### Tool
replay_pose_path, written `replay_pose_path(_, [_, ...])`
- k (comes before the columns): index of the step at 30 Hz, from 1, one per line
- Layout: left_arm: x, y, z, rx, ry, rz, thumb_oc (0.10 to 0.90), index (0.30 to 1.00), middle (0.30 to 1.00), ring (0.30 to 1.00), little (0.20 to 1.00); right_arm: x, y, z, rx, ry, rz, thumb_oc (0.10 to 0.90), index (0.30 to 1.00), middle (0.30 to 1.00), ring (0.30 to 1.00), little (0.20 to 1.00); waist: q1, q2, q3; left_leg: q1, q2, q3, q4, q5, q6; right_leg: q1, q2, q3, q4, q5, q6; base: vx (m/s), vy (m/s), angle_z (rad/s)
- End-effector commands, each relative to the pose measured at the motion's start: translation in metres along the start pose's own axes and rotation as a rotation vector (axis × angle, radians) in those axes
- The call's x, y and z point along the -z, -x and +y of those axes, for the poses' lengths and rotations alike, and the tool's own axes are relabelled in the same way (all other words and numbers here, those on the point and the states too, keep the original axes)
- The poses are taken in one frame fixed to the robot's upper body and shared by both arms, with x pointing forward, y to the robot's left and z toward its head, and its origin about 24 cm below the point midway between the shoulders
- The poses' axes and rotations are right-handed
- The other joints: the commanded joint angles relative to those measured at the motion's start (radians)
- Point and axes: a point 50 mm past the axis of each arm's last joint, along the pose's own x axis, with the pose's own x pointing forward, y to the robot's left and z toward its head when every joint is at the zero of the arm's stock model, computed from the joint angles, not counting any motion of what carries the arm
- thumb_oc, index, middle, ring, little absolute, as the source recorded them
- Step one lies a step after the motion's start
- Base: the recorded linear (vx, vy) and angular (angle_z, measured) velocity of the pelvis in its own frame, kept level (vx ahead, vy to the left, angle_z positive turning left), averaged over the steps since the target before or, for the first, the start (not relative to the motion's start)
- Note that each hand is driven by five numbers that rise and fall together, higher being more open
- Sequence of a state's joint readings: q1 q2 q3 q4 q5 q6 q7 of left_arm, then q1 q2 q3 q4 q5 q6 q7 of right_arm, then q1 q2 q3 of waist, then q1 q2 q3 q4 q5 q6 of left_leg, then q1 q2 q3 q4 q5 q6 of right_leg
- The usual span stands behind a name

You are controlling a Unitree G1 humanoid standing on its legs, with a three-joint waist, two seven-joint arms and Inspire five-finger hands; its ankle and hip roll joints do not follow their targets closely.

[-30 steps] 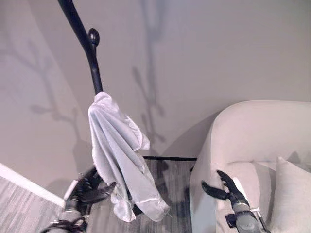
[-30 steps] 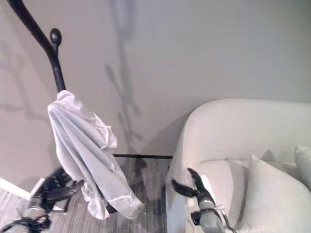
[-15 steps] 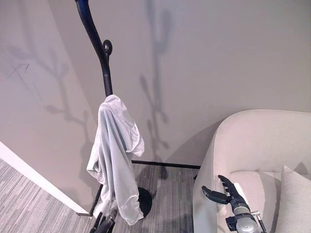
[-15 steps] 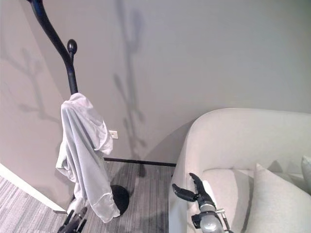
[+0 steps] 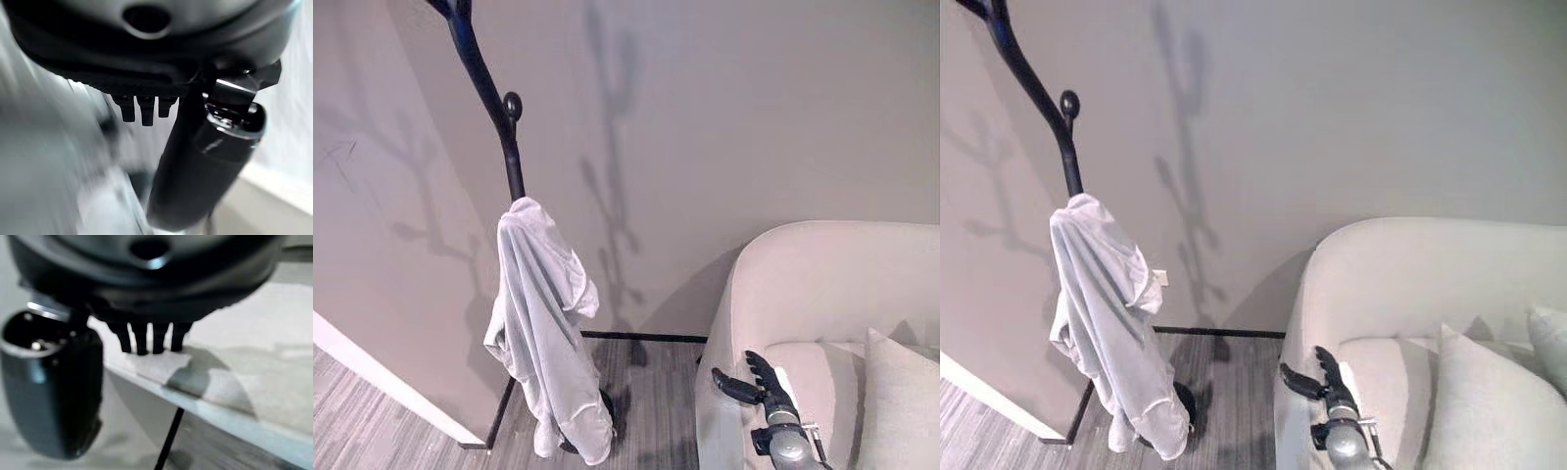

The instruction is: Hang the clothes on the sofa on the clothes rack.

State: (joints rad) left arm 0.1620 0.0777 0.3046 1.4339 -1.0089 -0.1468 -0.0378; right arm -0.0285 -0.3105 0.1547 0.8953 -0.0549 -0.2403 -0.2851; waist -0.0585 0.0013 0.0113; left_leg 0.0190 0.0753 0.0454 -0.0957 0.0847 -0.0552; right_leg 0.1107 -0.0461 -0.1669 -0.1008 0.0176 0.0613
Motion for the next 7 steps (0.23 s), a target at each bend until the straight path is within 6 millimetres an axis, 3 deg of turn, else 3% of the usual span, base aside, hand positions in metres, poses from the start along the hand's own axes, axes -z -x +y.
replay_pose_path(1, [-0.021,-0.002,-0.048,0.145,-0.123,-0.101,0.8,0.9,0.9,0.9,0.9,0.076,0.038,0.037,-0.223,0.121,0.442,0.8,0.9,0.9,0.9,0.9,0.059,-0.014,0.035,0.103,-0.038,0.005,0.008,-0.113,0.008,0.007,-0.024,0.015,0.018,-0.016,0.024,-0.01,-0.001,0.15])
replay_pose_path(7, [-0.013,-0.001,-0.053,0.154,-0.253,-0.07,0.8,0.9,0.9,0.9,0.9,0.088,0.047,0.04,-0.293,0.246,0.496,0.8,0.9,0.9,0.9,0.9,0.051,-0.011,0.032,0.105,-0.037,0.011,0.008,-0.114,0.007,0.007,-0.023,0.016,0.02,-0.015,0.021,0.0,0.001,0.08])
